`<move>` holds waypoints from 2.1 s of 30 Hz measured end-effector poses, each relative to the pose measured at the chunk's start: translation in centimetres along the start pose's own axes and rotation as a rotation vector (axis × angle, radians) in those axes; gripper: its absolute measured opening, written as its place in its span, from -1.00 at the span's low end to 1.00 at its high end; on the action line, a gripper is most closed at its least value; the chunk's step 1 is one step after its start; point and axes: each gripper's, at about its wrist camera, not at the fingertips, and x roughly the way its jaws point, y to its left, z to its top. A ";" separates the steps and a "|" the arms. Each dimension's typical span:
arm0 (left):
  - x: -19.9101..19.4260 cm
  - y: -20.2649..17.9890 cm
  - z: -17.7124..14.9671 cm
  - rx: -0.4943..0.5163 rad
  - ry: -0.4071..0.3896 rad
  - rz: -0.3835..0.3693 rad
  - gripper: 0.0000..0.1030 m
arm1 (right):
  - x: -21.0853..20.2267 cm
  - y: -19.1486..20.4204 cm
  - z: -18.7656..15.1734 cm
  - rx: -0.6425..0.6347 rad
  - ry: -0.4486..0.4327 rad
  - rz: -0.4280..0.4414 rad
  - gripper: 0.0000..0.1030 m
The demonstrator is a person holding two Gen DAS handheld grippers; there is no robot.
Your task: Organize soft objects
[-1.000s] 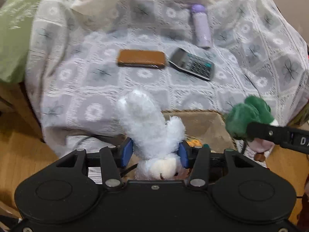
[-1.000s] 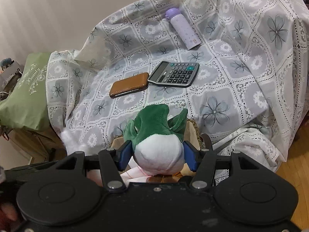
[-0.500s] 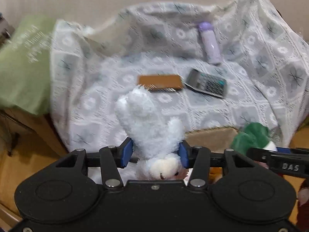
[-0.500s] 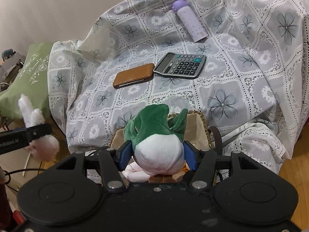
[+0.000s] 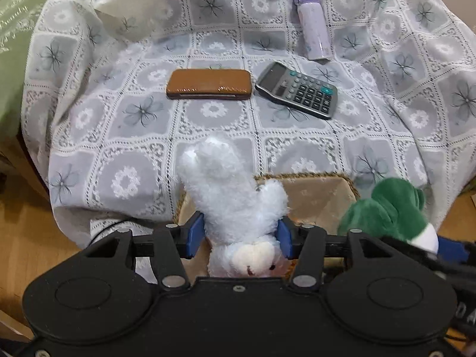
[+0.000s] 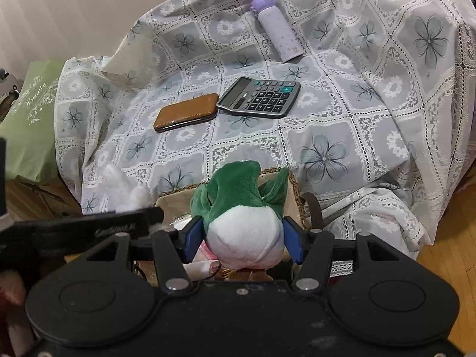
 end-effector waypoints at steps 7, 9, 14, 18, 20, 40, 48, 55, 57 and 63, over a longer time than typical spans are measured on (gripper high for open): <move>-0.1 -0.2 0.4 -0.003 -0.025 0.033 0.49 | 0.1 -0.1 0.0 -0.003 0.008 0.000 0.10; -0.3 -0.3 0.2 0.003 -0.026 0.042 0.54 | 0.2 -0.1 0.1 -0.001 0.013 0.000 0.11; -0.4 -0.1 -0.3 -0.007 -0.013 0.044 0.68 | 0.4 0.0 0.1 -0.006 0.022 0.000 0.11; -0.7 0.2 -0.8 -0.022 -0.013 0.057 0.68 | 0.3 0.1 0.2 -0.019 0.020 0.003 0.11; -1.0 0.6 -1.1 -0.038 -0.013 0.060 0.68 | 0.3 0.3 0.2 -0.029 0.015 0.002 0.11; -2.0 1.3 -2.9 -0.086 -0.001 0.089 0.83 | -0.4 0.0 0.1 -0.087 -0.004 -0.040 0.14; -2.4 0.7 -3.6 -0.068 -0.007 0.100 0.84 | -0.2 -0.5 -0.3 -0.104 0.015 -0.075 0.20; -2.4 0.3 -4.0 -0.052 -0.003 0.104 0.84 | 0.1 -1.0 -0.4 -0.089 0.033 -0.079 0.22; -2.4 0.2 -4.1 -0.049 -0.002 0.110 0.84 | 0.1 -1.2 -0.5 -0.084 0.038 -0.080 0.22; -2.1 0.1 -4.4 -0.045 0.010 0.110 0.84 | 0.3 -1.4 -0.6 -0.073 0.051 -0.084 0.23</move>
